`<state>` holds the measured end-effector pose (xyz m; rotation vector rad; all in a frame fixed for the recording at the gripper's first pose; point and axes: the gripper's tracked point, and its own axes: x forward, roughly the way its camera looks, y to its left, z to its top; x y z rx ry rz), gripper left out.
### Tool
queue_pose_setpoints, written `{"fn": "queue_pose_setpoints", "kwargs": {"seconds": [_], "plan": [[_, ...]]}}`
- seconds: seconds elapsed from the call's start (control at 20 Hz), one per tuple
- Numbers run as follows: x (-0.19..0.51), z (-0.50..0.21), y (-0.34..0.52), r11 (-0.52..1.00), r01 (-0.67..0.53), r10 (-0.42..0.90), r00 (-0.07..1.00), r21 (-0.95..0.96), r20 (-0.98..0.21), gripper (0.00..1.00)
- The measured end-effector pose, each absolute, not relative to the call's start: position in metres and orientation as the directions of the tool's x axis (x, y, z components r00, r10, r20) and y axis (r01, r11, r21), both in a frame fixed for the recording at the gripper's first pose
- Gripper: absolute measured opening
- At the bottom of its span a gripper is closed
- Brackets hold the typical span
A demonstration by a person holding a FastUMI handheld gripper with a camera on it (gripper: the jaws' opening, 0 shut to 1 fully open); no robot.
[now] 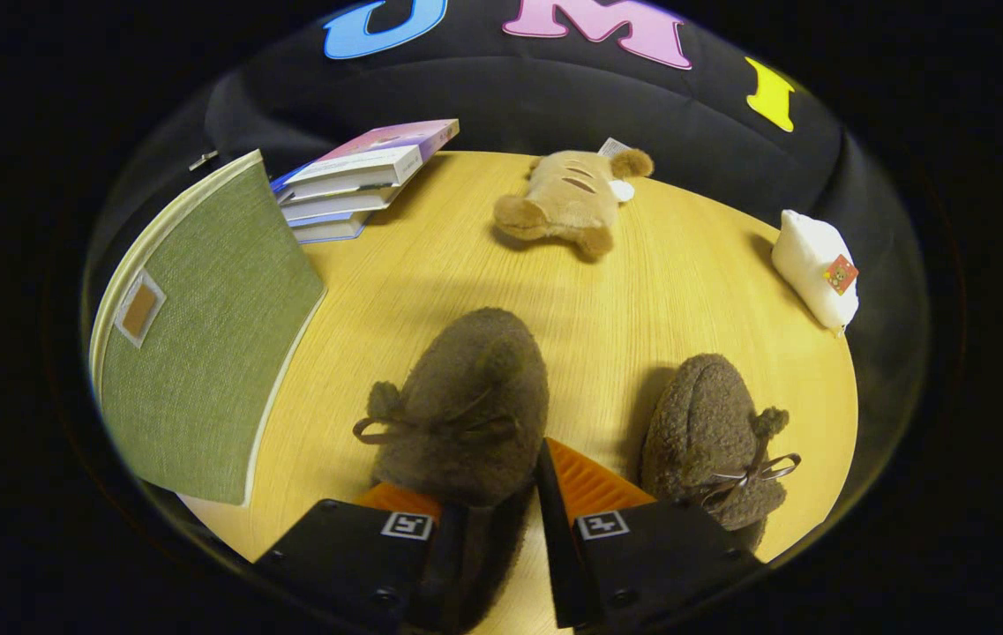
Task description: Open the storage box then place both shoes into the box .Put the left shoe in first, then the right shoe, with the right side of both shoes facing outward in a uniform manner.
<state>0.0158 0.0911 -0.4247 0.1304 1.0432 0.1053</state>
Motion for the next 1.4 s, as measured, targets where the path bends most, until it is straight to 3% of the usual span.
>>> {"fn": "queue_pose_setpoints", "kwargs": {"seconds": [0.15,0.2,0.45,0.95,1.15,1.4], "plan": [[0.012,-0.422,0.079,0.99,0.045,0.097,0.494,0.137,-0.864,0.09],[0.011,-0.418,0.079,0.989,0.05,0.096,0.497,0.139,-0.862,0.07],[0.013,-0.36,0.082,0.97,0.082,0.144,0.558,0.227,-0.817,0.07],[0.052,-0.196,0.13,0.947,0.018,0.237,0.638,0.321,-0.733,0.07],[0.068,-0.155,0.197,0.916,-0.038,0.335,0.62,0.399,-0.709,0.06],[0.073,-0.168,0.283,0.912,-0.063,0.374,0.539,0.406,-0.755,0.07]]}}
